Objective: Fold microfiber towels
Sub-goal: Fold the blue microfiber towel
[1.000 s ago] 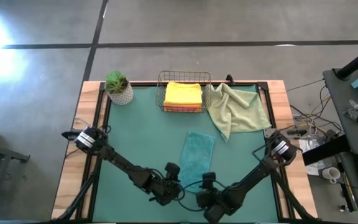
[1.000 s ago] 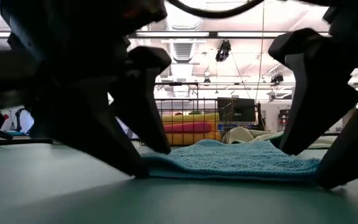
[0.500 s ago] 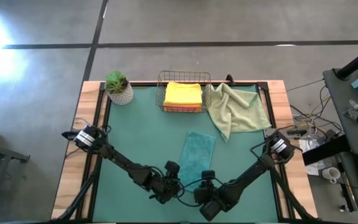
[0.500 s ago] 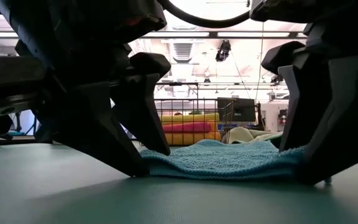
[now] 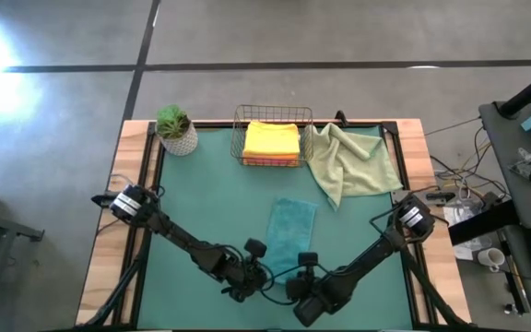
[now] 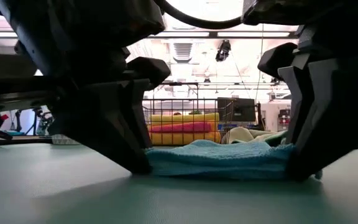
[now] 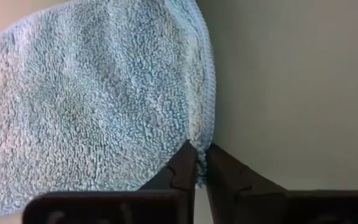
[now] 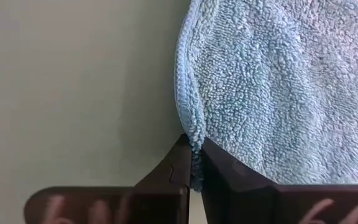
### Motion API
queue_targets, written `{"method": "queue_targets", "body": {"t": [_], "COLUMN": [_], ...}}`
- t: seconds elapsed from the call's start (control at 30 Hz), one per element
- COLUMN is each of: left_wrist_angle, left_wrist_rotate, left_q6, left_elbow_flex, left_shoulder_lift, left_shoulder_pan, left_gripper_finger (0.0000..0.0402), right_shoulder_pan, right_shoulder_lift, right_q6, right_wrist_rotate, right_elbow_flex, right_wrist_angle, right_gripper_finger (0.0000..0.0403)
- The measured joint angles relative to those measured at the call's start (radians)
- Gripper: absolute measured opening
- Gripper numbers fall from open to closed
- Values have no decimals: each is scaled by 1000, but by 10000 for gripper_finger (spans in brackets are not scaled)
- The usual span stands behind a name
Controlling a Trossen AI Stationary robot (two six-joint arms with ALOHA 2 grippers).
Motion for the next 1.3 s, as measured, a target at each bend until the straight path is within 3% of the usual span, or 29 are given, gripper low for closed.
{"method": "queue_targets", "body": {"t": [0.53,0.63,0.73,0.83,1.03,1.3], "left_wrist_angle": [-333,-338,-332,-324,-317,-291], "left_wrist_rotate": [100,76,-40,-103,-125,-19], "left_q6": [-52,-30,6,2,0,9], "left_elbow_flex": [157,161,156,150,142,130], "left_shoulder_lift": [-162,-164,-164,-164,-164,-164], "left_shoulder_pan": [-10,-10,-1,35,150,285], "left_gripper_finger": [2,2,2,2,2,2], "right_shoulder_pan": [56,57,51,31,-21,-100], "right_shoulder_lift": [-12,-12,-12,-13,-14,-14], "right_q6": [214,278,351,434,475,508], "right_wrist_rotate": [-3,40,78,109,125,114], "right_elbow_flex": [252,261,262,261,246,171], "right_wrist_angle": [-218,-292,-383,-485,-588,-600], "right_gripper_finger": [9,9,9,9,9,9]}}
